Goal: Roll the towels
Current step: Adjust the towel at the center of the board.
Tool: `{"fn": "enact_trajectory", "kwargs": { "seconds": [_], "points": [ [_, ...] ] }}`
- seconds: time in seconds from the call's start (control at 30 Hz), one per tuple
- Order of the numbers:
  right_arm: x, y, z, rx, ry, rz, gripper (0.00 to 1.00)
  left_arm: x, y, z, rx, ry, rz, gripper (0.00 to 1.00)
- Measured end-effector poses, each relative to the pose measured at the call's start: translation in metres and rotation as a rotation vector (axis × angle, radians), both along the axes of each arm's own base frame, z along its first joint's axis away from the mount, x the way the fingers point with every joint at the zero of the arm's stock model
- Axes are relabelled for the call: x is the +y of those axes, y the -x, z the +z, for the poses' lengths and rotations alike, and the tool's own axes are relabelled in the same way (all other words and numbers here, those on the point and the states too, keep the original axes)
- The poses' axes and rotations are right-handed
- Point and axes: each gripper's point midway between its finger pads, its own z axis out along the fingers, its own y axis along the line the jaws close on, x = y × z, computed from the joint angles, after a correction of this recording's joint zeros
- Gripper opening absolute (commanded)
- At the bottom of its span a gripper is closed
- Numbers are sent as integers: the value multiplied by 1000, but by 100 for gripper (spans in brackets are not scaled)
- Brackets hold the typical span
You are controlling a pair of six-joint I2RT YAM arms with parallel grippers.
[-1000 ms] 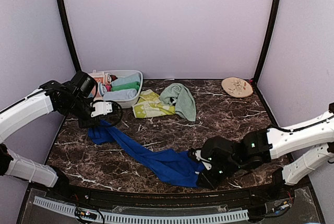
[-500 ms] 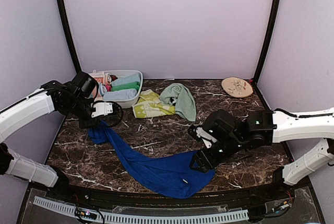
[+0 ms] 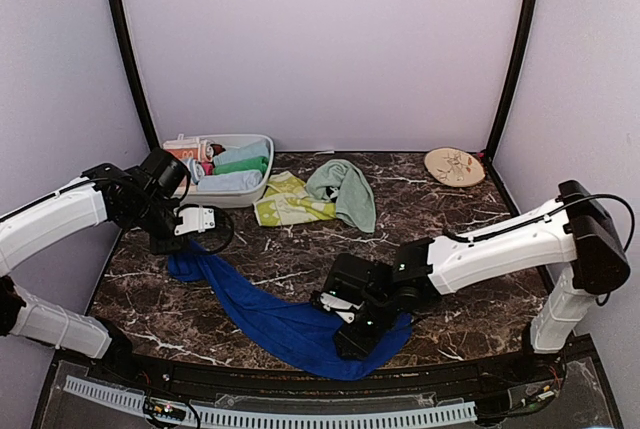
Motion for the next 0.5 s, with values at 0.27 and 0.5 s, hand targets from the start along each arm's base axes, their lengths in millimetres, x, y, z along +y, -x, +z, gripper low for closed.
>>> {"fn": "enact_trajectory", "kwargs": {
  "seconds": [0.27, 0.5],
  "points": [
    [-10, -4, -28, -38, 112, -28, 0, 3, 2, 2, -13, 0, 0, 0],
    [-21, -17, -13, -99, 108, -89, 0, 10, 16, -12, -10, -7, -20, 0]
  ]
}}
